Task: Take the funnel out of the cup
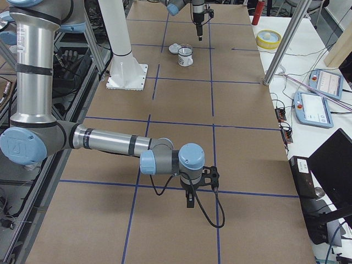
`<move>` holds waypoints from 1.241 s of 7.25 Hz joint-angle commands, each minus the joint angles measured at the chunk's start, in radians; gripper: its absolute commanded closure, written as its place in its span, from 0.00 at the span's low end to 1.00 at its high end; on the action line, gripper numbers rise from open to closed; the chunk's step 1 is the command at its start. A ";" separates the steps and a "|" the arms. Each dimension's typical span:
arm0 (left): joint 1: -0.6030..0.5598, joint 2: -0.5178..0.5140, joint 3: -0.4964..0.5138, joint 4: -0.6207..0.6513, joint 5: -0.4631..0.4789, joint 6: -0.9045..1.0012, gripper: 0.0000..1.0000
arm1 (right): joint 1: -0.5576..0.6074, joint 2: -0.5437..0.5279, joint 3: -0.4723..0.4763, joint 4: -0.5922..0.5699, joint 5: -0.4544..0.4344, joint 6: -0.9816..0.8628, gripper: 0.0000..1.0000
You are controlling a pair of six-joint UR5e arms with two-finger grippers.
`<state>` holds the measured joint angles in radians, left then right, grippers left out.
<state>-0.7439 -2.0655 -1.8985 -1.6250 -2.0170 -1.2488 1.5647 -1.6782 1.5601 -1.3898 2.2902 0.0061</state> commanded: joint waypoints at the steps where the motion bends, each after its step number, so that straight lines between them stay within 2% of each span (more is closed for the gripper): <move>1: 0.110 -0.050 0.005 0.089 0.105 -0.047 0.00 | 0.000 0.000 0.000 0.000 0.000 0.000 0.00; 2: 0.148 -0.065 0.018 0.102 0.131 -0.060 0.01 | 0.000 0.000 0.001 0.000 0.000 0.000 0.00; 3: 0.171 -0.067 0.018 0.102 0.138 -0.063 0.08 | 0.000 0.000 0.000 0.000 0.000 0.000 0.00; 6: 0.193 -0.093 0.067 0.103 0.153 -0.063 0.51 | 0.000 0.000 0.000 0.000 0.000 0.000 0.00; 8: 0.196 -0.090 0.065 0.115 0.153 -0.061 0.54 | 0.000 0.000 0.000 0.000 0.000 0.000 0.00; 9: 0.196 -0.093 0.061 0.134 0.153 -0.061 0.62 | 0.000 0.000 0.000 0.000 0.000 0.000 0.00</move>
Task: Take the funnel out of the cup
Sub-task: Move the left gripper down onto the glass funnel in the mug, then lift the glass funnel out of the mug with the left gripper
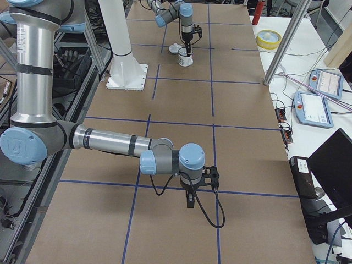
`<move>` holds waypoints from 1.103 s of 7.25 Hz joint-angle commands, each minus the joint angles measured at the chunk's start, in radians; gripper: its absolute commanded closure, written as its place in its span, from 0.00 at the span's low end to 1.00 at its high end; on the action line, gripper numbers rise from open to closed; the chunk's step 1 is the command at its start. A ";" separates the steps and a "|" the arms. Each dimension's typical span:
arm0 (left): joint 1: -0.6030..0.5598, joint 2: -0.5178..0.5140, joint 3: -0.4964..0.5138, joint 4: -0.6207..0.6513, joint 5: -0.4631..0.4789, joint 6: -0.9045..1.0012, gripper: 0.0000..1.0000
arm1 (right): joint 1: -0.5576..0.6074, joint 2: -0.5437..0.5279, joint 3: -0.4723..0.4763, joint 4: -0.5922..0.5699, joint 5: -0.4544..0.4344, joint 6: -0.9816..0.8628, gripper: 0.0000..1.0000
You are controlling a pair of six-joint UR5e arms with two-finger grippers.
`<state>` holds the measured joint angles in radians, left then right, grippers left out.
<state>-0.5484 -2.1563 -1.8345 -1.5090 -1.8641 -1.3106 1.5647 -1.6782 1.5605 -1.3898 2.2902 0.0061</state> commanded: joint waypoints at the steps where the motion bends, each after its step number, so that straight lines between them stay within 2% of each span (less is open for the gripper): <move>1: 0.001 -0.002 -0.012 0.027 0.000 0.001 0.87 | 0.000 0.000 0.001 0.000 0.000 0.000 0.00; 2: 0.001 -0.005 -0.018 0.048 0.000 0.002 1.00 | 0.000 0.000 0.000 0.000 0.000 0.000 0.00; 4: -0.001 -0.005 -0.041 0.056 -0.001 0.007 1.00 | 0.000 0.000 0.000 0.000 0.000 0.000 0.00; 6: -0.030 -0.042 -0.222 0.264 -0.004 0.010 1.00 | 0.000 0.000 0.001 0.000 0.000 0.000 0.00; 7: -0.097 -0.063 -0.292 0.310 -0.007 -0.008 1.00 | 0.000 0.000 0.000 0.000 0.000 0.000 0.00; 8: -0.143 -0.062 -0.305 0.279 -0.006 -0.121 1.00 | 0.000 0.000 0.001 0.000 0.000 0.000 0.00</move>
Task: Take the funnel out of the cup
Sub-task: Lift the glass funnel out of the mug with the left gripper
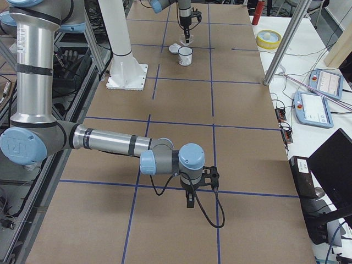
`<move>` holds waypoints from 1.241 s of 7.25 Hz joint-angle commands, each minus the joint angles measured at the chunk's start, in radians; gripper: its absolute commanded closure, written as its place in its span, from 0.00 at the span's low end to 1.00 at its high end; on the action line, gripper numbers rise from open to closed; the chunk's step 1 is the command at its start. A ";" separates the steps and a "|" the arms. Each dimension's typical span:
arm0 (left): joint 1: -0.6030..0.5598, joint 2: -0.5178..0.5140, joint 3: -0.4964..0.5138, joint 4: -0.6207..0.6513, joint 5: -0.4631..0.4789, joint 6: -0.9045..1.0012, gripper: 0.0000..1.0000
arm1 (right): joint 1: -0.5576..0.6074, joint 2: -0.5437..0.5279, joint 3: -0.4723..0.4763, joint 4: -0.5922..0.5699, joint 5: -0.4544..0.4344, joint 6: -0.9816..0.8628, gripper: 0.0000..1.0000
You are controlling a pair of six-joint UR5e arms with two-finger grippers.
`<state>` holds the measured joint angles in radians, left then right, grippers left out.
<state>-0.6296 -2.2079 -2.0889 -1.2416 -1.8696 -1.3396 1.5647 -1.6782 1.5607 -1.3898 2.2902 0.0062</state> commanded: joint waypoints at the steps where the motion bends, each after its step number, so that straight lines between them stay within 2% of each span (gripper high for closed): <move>1: -0.094 0.016 -0.016 -0.153 0.071 -0.274 1.00 | 0.000 0.000 -0.001 0.000 0.000 0.000 0.00; 3: -0.120 0.063 0.129 -0.447 0.278 -0.521 1.00 | 0.000 0.000 -0.001 0.000 0.000 0.000 0.00; 4: -0.152 0.065 0.232 -0.619 0.364 -0.643 1.00 | 0.000 0.000 -0.001 0.000 0.000 0.000 0.00; 6: -0.162 0.065 0.472 -0.834 0.551 -0.854 1.00 | 0.000 0.000 -0.001 0.000 0.000 0.000 0.00; 8: -0.157 0.062 0.724 -1.119 0.618 -0.880 1.00 | 0.000 0.000 -0.001 0.000 0.000 0.000 0.00; 9: -0.144 0.054 0.818 -1.191 0.673 -0.886 1.00 | 0.000 0.000 0.001 0.000 0.000 0.000 0.00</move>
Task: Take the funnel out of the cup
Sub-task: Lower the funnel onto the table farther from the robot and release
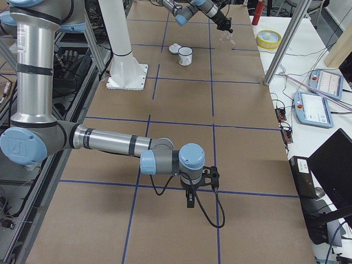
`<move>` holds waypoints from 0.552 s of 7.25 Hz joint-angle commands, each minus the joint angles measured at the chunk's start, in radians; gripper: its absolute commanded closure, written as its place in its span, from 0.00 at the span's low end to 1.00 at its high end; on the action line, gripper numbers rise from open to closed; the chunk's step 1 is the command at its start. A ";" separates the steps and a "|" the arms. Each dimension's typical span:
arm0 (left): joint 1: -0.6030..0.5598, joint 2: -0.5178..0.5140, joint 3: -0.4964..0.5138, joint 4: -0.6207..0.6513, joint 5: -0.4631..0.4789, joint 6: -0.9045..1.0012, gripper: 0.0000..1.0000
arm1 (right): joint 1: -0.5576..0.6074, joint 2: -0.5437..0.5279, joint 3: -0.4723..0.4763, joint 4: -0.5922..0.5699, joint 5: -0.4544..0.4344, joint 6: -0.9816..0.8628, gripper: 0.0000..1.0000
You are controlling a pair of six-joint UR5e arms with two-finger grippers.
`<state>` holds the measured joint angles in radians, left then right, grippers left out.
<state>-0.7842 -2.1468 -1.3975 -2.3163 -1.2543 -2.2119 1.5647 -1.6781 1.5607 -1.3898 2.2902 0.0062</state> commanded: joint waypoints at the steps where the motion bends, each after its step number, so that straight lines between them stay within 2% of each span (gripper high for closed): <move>1: 0.020 -0.007 0.153 -0.126 0.059 -0.014 1.00 | 0.000 0.000 0.001 0.000 0.000 0.000 0.00; 2: 0.038 -0.005 0.172 -0.126 0.059 -0.011 1.00 | 0.000 0.000 -0.001 0.000 0.000 0.000 0.00; 3: 0.054 -0.005 0.184 -0.126 0.061 -0.011 0.91 | 0.000 0.000 0.001 0.000 0.000 0.000 0.00; 4: 0.056 -0.005 0.183 -0.126 0.061 -0.002 0.73 | 0.000 0.000 -0.001 0.000 0.000 0.000 0.00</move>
<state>-0.7374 -2.1523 -1.2222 -2.4403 -1.1948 -2.2208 1.5647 -1.6782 1.5610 -1.3898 2.2903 0.0062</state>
